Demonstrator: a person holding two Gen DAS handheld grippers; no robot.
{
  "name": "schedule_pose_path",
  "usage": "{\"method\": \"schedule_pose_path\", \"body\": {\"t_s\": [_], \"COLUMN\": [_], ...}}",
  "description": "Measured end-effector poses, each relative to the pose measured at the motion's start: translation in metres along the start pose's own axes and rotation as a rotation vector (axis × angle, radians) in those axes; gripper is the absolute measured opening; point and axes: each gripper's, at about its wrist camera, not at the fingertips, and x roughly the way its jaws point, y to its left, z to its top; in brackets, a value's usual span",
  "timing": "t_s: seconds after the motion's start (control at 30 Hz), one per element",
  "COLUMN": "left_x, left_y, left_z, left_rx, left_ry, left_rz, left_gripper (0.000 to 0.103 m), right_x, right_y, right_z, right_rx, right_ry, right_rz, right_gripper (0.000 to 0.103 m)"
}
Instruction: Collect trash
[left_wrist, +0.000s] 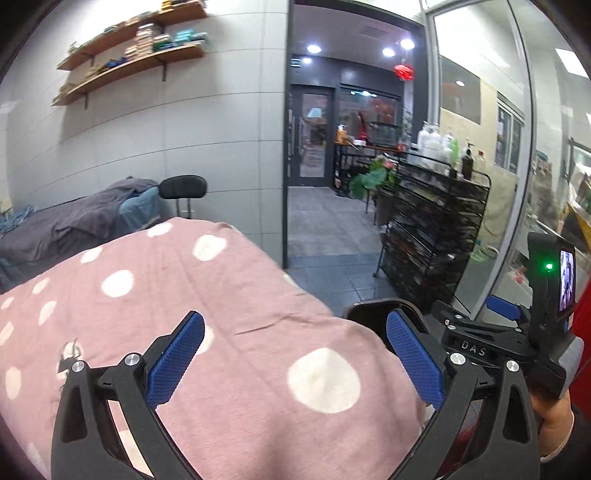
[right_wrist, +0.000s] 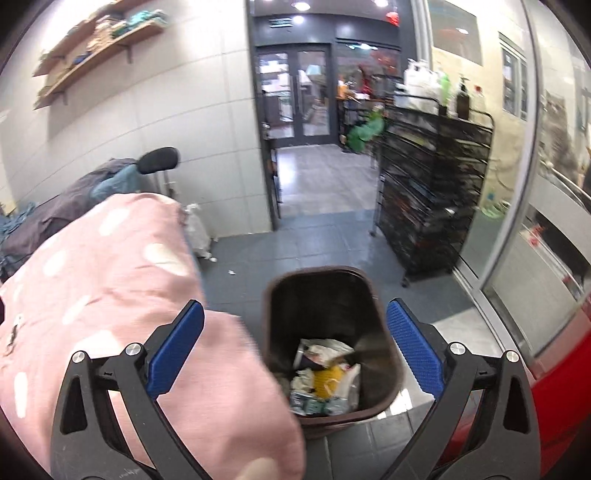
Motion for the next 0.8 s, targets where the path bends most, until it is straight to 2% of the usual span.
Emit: {"method": "schedule_pose_path", "body": {"t_s": [0.1,0.27,0.5,0.8], "left_x": [-0.01,-0.031,-0.046,-0.057], "left_y": [0.014,0.034,0.053,0.059], "left_z": [-0.002,-0.01,-0.02,-0.022], "left_rx": [-0.034,-0.073,-0.104,-0.121], "left_ry": [-0.02,-0.068,-0.079,-0.11], "left_rz": [0.049,0.116,0.203,0.228], "left_gripper": [0.097,0.097,0.097,0.097], "right_x": [-0.012,-0.036,-0.065,-0.088], "right_y": [0.019,0.047,0.063,0.068], "right_z": [0.001,-0.002,-0.01,-0.019], "right_rx": [-0.02,-0.076,-0.111,-0.114], "right_ry": [-0.035,-0.116,-0.191,-0.23], "right_rz": [0.033,0.037,0.047,0.066], "right_gripper": [0.097,0.097,0.097,0.097]}}
